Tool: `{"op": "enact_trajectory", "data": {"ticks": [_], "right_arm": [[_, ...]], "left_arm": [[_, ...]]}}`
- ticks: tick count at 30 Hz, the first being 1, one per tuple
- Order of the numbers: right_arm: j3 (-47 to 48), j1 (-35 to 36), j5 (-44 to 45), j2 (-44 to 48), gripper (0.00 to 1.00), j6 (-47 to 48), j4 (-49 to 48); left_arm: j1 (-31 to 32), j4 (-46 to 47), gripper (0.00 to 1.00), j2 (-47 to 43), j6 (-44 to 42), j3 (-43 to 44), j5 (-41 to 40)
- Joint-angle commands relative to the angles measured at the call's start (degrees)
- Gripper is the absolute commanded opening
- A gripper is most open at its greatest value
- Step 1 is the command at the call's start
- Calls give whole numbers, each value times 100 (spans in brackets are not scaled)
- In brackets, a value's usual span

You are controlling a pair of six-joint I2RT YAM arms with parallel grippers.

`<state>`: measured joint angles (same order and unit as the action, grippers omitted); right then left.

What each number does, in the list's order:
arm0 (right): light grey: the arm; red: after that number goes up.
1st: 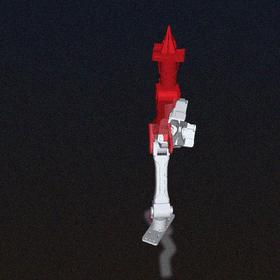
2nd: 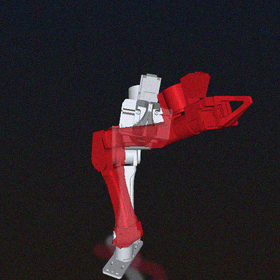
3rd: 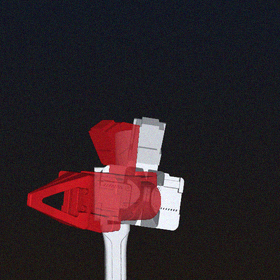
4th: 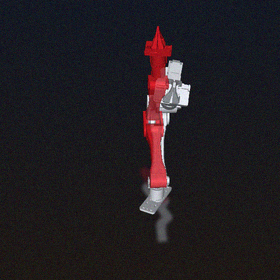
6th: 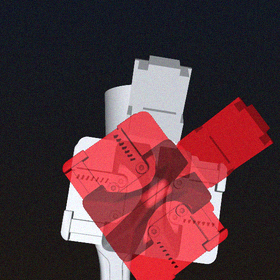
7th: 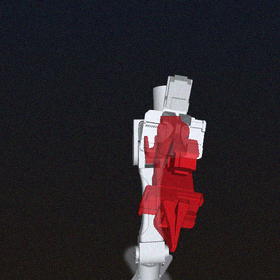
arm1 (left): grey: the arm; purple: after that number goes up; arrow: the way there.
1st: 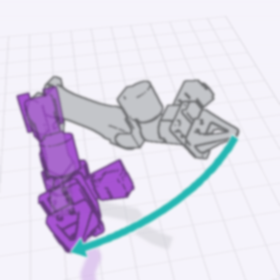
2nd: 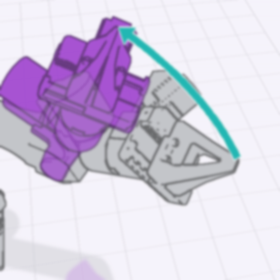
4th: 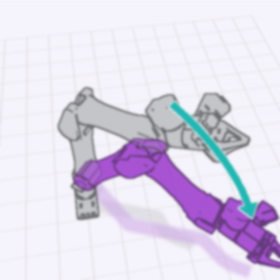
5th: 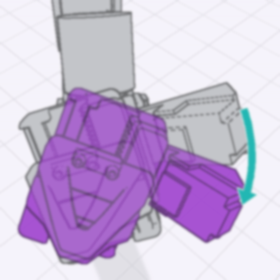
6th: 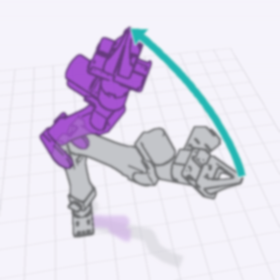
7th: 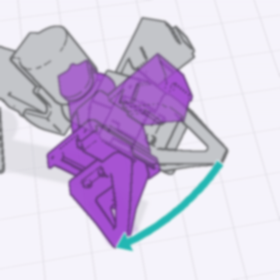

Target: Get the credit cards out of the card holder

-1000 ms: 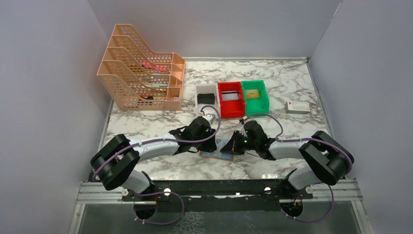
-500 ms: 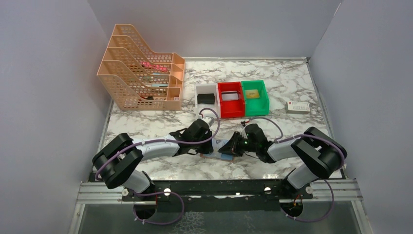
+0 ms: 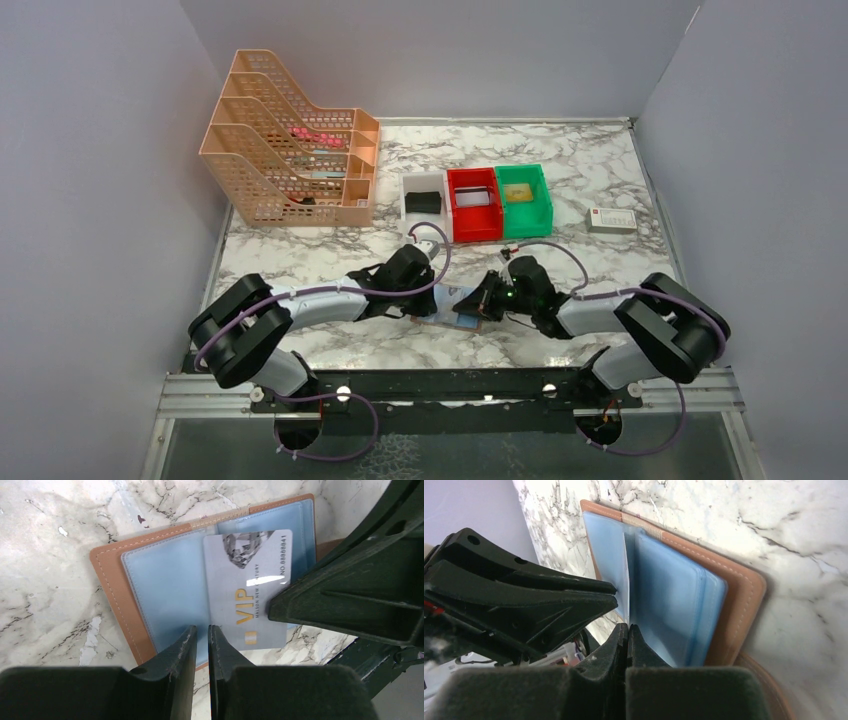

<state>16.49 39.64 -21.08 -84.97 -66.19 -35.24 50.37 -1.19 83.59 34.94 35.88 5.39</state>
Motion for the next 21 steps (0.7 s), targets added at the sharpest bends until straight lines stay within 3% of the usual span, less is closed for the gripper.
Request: {"op": "enact_trajectory", "data": {"ticks": [1,7,13,18,21], "right_arm": [[-108,-19,462,545,2,274,895],[38,-18,890,1638,1,601,2180],[174,-23,1746,3398,1,1015,3240],[263,-18,2428,4453,1,1512,3926],[299,-19,2535,4686,1,1859,4075]], "left_arm": [[30,-421,19,-69,-13,-81,-223],[29,-405,19,-117,0,-72,-234],[29,-406,26,-217,-43,-1,-253],[25,-930,40,-591,-234,323,-923],[-31,-1254,57,-1120,-393,464,-1457]]}}
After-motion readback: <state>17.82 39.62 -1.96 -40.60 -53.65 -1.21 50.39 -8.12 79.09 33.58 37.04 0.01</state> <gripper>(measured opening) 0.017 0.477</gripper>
